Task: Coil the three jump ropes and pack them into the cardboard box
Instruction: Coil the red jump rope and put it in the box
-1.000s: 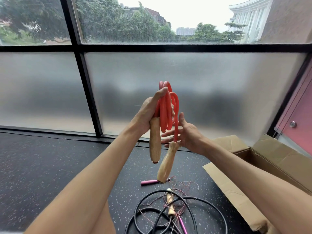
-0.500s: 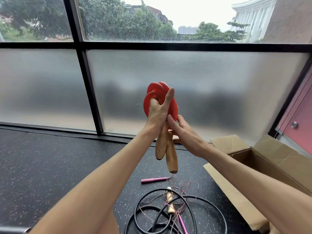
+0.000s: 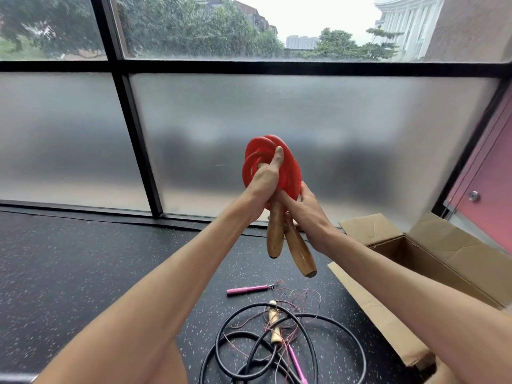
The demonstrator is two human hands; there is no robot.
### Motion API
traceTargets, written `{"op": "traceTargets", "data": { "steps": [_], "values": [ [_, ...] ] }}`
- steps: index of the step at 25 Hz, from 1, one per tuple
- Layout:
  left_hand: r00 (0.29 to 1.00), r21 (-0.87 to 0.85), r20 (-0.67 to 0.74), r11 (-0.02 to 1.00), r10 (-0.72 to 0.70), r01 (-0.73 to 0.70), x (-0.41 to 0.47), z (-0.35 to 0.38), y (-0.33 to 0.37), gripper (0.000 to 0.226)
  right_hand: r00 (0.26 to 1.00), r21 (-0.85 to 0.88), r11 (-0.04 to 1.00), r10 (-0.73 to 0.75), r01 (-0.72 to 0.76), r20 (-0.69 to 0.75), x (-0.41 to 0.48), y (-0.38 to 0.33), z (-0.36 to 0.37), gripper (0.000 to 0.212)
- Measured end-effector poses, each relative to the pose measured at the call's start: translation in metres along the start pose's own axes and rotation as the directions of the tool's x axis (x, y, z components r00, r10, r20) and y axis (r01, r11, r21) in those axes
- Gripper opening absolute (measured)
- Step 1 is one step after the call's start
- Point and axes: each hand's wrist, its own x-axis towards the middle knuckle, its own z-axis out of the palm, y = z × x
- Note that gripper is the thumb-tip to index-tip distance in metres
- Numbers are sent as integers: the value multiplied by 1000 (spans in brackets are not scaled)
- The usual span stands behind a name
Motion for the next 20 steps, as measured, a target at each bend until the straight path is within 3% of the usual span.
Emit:
{"op": "traceTargets", "data": {
  "steps": [3, 6, 9, 11, 12, 13, 14, 16, 18, 20],
  "values": [
    [997, 132, 65, 990, 50, -58, 1, -8, 13, 50, 998, 142, 988, 56, -56, 8, 1, -7, -4, 39],
    [969, 246, -28, 941, 247, -233, 6, -12, 14, 36, 991, 236, 964, 108, -124, 81, 2, -13, -18, 45],
    [786, 369, -183, 782, 591, -502, -2, -6, 2, 31, 982, 223, 958, 161, -180, 103, -1, -15, -33, 44],
    [674, 452, -263, 705, 691, -546, 3, 2, -9, 26, 972, 223, 947, 217, -233, 94, -1, -10, -51, 41],
    [657, 481, -293, 701, 695, -527, 12, 7, -17, 22, 964, 205, 943, 246, -262, 100, 0, -8, -64, 38],
    [697, 487, -304, 735, 649, -472, 22, 13, -25, 27, 956, 180, 941, 270, -287, 115, 2, -6, -79, 36],
    [788, 465, -270, 791, 554, -397, 32, 21, -34, 38, 948, 160, 937, 292, -311, 128, 5, -1, -94, 37],
    [961, 301, -102, 929, 256, -215, 47, 41, -54, 59, 928, 142, 922, 341, -362, 148, 11, 9, -124, 42],
    [997, 113, 68, 993, 37, -45, 54, 68, -74, 59, 916, 116, 913, 375, -392, 139, 17, 23, -154, 42],
    [994, 44, 112, 999, -13, 8, 63, 103, -95, 47, 904, 116, 897, 421, -428, 81, 20, 42, -190, 39]
  ]
}}
